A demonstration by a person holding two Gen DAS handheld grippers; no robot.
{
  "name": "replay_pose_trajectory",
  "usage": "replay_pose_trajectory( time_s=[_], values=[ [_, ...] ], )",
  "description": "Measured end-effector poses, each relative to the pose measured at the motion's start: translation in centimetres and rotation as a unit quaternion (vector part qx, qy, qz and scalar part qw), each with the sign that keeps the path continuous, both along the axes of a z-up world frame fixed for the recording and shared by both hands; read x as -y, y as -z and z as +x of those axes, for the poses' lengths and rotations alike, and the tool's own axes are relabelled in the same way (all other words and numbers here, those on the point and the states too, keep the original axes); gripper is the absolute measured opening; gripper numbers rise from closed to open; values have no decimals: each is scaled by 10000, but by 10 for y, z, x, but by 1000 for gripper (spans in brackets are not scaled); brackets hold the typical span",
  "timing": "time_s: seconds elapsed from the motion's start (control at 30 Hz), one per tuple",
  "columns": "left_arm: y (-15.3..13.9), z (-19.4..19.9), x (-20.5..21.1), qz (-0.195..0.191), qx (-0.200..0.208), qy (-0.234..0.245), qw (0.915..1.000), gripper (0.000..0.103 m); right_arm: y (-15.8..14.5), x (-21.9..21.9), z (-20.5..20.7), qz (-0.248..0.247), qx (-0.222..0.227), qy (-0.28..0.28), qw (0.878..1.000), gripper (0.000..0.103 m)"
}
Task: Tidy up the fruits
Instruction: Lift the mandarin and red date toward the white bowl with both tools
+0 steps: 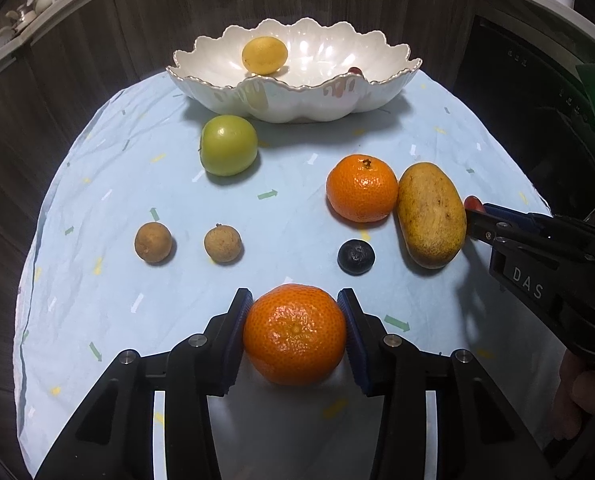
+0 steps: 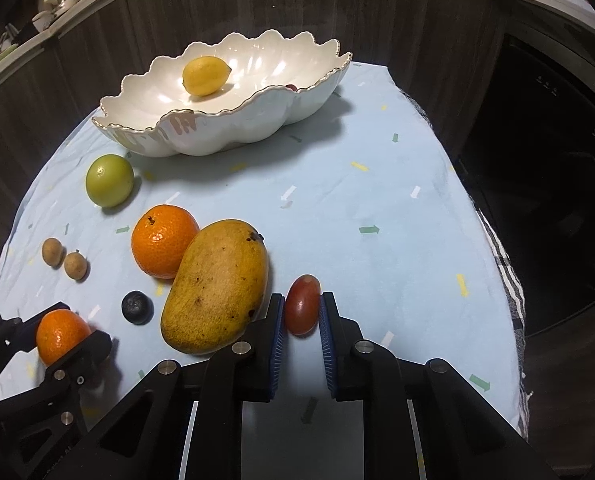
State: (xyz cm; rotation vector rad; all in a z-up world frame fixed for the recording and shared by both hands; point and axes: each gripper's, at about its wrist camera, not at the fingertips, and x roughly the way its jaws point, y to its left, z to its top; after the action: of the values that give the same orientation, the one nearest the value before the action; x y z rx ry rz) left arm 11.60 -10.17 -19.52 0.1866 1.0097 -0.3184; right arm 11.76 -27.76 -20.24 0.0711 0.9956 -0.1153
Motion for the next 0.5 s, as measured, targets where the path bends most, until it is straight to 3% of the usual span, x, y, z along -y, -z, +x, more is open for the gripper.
replay_pose_trajectory(
  time_s=[0.5],
  values=[
    [-19,4,-7,-66,218,-114,9997,43,-17,0,-7,11,158,-12,9999,19]
  ],
)
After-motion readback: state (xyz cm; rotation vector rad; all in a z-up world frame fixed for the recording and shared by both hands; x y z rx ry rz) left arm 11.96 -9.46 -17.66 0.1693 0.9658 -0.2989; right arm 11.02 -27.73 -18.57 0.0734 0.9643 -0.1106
